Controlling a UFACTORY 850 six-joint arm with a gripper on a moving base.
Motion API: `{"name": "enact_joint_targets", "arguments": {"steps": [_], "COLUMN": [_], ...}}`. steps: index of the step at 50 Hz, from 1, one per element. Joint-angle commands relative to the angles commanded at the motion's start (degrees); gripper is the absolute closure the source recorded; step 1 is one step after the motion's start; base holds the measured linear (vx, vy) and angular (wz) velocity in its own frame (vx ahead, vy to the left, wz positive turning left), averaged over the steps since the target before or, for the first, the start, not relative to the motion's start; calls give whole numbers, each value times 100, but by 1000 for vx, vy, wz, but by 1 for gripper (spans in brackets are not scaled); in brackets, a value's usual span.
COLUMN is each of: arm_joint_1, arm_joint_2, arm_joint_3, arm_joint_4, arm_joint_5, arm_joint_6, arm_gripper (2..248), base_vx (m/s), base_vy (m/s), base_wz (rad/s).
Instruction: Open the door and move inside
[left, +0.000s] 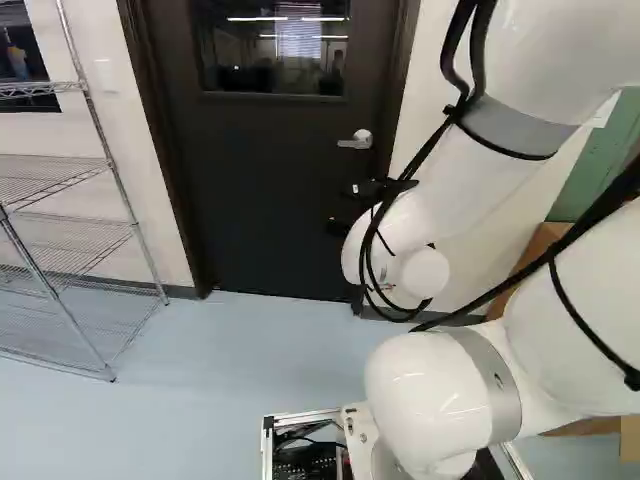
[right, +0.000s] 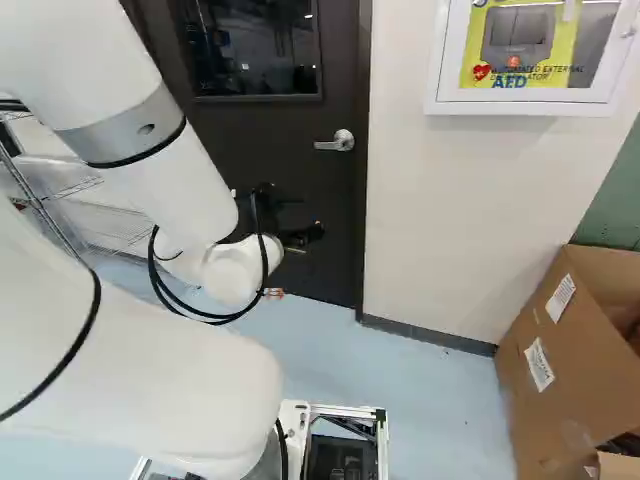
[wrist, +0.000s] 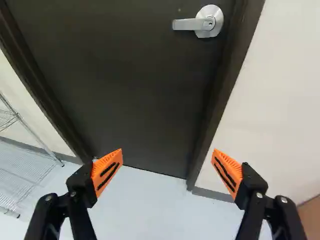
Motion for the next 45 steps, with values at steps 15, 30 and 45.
{"name": "enact_joint_targets", "arguments": {"steps": [15, 30, 45], "arm_joint_1": [0, 0, 13], "arm_joint_2": [0, 0, -41], "arm_joint_3": [0, 0, -34], "arm_joint_4": [0, 0, 40], "arm_joint_5": [0, 0, 0], "arm_joint_6": [0, 0, 0], "arm_gripper": [3, 3, 3], "base_vx": [161, 159, 108], "base_vy": [129, 124, 48], "base_wz": [-33, -41, -148]}}
